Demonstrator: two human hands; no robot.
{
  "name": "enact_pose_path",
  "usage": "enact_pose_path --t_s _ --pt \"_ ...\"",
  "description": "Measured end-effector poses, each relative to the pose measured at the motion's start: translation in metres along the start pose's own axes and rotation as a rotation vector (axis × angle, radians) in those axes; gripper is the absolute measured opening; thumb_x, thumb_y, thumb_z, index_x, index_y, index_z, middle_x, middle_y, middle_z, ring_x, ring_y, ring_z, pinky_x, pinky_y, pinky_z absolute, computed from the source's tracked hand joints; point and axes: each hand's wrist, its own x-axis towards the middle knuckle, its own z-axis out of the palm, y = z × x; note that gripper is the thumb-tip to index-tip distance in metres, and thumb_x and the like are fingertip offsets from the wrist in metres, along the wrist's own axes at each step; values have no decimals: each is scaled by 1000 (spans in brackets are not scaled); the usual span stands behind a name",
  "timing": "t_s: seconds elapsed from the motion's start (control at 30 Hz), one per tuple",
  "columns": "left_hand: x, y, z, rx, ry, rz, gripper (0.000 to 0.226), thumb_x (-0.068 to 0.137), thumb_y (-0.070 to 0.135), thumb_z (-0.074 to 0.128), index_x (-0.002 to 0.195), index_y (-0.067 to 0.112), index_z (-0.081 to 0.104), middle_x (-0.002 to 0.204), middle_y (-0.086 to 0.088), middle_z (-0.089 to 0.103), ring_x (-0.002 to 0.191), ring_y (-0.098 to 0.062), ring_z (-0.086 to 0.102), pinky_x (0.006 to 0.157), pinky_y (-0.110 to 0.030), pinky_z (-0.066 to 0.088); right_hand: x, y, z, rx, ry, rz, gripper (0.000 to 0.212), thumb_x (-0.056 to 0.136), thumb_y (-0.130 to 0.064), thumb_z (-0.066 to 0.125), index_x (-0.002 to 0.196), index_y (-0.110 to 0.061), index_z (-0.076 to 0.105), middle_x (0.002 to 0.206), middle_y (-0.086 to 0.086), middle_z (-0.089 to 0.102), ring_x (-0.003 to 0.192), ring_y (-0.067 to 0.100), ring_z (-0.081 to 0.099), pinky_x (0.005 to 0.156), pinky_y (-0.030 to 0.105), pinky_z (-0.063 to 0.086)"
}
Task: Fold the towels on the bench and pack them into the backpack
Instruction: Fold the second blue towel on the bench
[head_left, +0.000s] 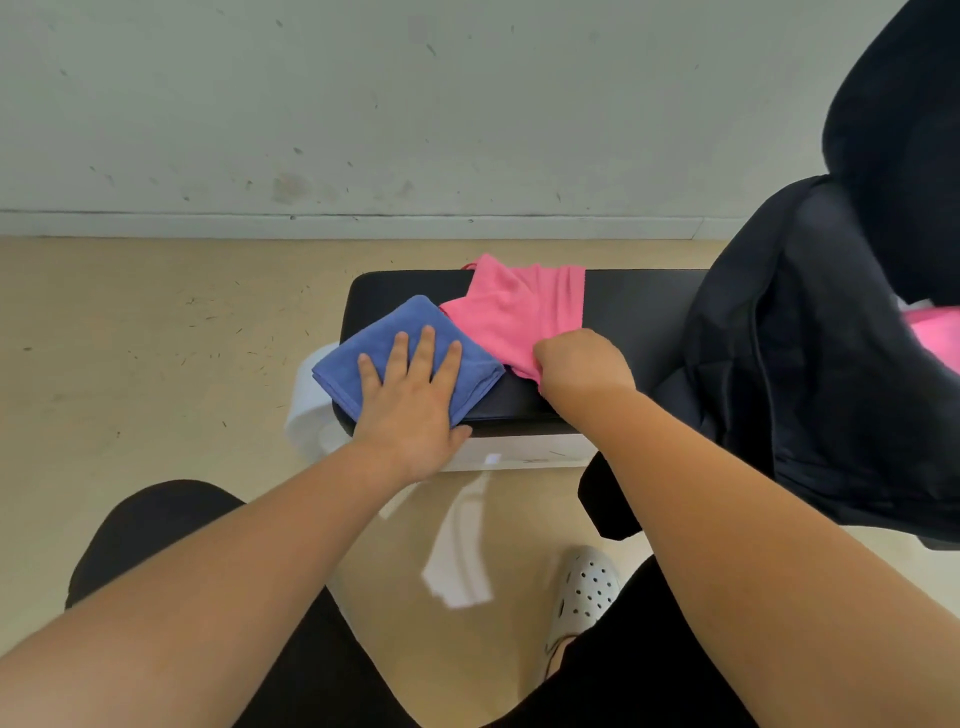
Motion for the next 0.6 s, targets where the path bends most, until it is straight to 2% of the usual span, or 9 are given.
enact_pose_path --t_s 0.1,0.2,0.33,0.43,0.5,0.57,0.6 --pt "1 -4 -4 41 -23 57 87 96 54 47 158 25 -6 166 -7 -11 151 -39 -8 117 -68 6 -19 14 -5 -48 -163 70 14 91 -5 54 79 -10 51 70 3 43 65 23 46 67 36 45" --pt "-1 -4 -9 39 -48 127 77 98 34 46 159 26 -2 167 -2 -9 152 -37 -6 117 -65 5 -38 24 -10 -108 -295 133 17 87 -10 62 73 -13 54 72 2 51 63 22 50 63 36 45" --pt "-5 -15 -11 33 -45 271 73 99 20 43 159 29 3 167 6 -6 153 -31 -5 119 -61 5 -45 16 -30 -120 -257 120 12 89 -9 52 79 -16 51 76 1 49 71 23 52 66 37 46" --pt "-13 -32 -13 48 -73 445 70 99 16 42 159 32 9 167 11 -2 154 -23 -4 121 -54 2 -39 -5 -46 69 -30 40 10 96 -18 47 97 -15 57 81 2 53 78 26 54 67 36 43" --pt "-20 -46 -12 63 -72 546 66 98 22 37 158 35 13 166 13 -1 154 -19 -3 122 -51 0 -31 -25 -48 249 150 -70 20 97 -25 47 111 -16 58 98 3 61 89 27 57 71 37 46" --pt "-26 -61 -10 62 17 621 63 93 36 29 155 36 25 166 8 11 154 -19 7 121 -53 5 -19 -45 -42 313 188 -194 41 94 -28 50 134 -19 52 125 5 59 113 28 55 89 42 49" --pt "-29 -66 -10 49 53 632 63 90 44 30 153 35 34 165 5 18 153 -20 15 121 -55 10 -13 -54 -37 293 150 -234 54 95 -32 52 147 -20 41 141 6 51 129 28 47 101 44 44"
